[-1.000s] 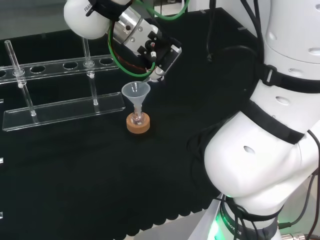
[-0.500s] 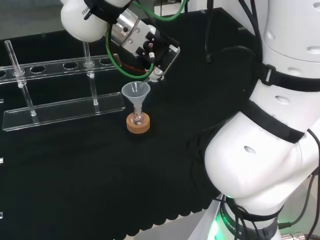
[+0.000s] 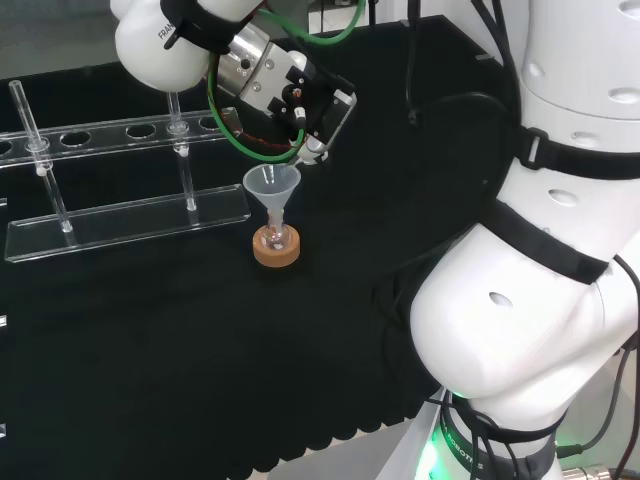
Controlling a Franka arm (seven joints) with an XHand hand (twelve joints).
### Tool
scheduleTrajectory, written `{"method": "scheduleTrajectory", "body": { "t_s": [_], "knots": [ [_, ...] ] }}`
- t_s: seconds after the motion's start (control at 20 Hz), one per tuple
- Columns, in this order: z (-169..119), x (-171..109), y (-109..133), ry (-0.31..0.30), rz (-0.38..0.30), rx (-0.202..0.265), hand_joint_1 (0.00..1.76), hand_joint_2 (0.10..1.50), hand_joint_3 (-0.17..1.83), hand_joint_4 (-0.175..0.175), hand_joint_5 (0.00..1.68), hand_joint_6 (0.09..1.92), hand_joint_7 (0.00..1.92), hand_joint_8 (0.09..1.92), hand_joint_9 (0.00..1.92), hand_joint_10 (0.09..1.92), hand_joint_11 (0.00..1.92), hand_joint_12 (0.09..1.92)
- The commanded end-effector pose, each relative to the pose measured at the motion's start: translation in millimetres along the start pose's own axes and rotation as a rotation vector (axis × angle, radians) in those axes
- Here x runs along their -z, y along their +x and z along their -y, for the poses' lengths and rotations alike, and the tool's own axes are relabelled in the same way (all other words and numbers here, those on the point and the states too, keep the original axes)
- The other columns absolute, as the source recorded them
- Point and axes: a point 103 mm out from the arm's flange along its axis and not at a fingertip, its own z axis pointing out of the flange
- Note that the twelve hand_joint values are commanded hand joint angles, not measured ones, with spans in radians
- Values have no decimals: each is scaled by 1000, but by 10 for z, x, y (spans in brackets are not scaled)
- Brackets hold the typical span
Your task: Pour all the NaCl from the weighing funnel into the round-bottom flask.
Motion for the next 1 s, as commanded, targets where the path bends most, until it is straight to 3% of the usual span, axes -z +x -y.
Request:
{"method": "scheduleTrajectory", "body": {
  "t_s": [0.05,1.0],
  "knots": [
    [-4,-3,-9,2,20,-8,1124,727,493,175,1323,515,885,626,1320,87,1062,867],
    [25,156,72,-13,120,-27,1123,729,492,175,1319,523,866,632,1317,87,1058,872]
  ]
}}
